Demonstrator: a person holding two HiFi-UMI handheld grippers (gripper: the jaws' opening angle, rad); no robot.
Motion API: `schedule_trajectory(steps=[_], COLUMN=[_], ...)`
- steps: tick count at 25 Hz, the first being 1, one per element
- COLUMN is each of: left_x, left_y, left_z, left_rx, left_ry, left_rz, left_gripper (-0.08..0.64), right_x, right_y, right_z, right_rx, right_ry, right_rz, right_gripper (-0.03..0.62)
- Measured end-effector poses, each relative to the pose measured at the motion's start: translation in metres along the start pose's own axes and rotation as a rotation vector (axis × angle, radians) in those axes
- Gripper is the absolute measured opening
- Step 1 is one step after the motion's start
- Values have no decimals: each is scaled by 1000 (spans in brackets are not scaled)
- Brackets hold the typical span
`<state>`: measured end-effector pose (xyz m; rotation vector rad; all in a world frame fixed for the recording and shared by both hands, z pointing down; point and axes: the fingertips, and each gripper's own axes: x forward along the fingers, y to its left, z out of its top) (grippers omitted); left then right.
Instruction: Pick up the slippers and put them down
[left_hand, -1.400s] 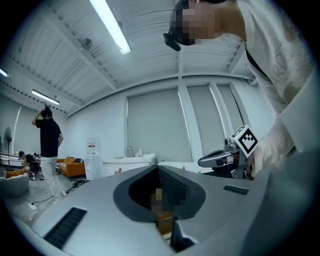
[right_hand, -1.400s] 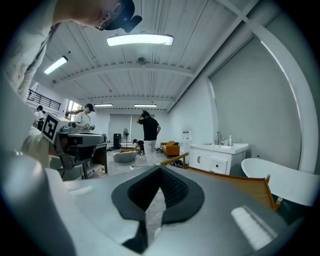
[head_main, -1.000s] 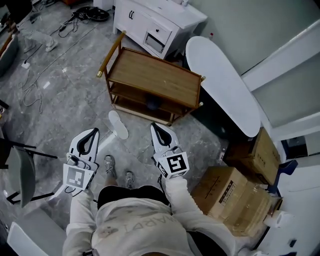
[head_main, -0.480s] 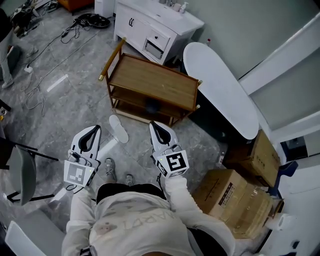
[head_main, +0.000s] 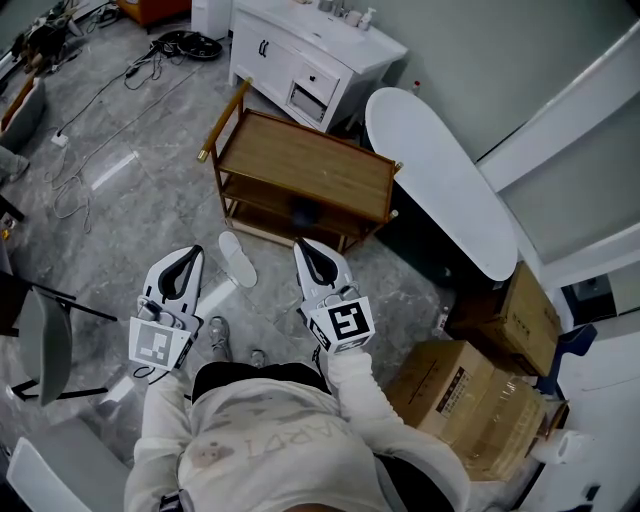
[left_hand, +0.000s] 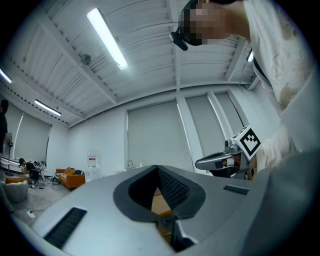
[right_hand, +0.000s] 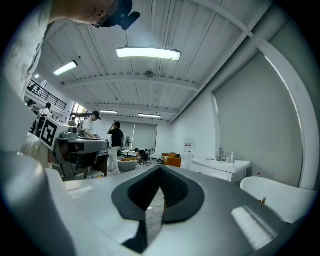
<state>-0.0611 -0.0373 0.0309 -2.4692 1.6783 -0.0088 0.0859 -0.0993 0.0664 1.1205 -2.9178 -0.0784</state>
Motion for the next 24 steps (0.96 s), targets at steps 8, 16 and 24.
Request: schedule_trajectory(steps=[8,16,24], left_x=[-5,-9,-7], left_y=[-2,-6,-7], left_z=[1,3,4], left_rx=[-16,-5,-10], left_ry=[16,9,18], left_rz=[23,26,12], left_gripper=[5,5,5], right_x=[-1,-5,-7], right_y=[5,8,2], right_z=[9,10,12], right_rx=[2,6,9], right_ry=[-17,-23,-25], right_rz=[11,12,0], right_gripper=[9,9,9])
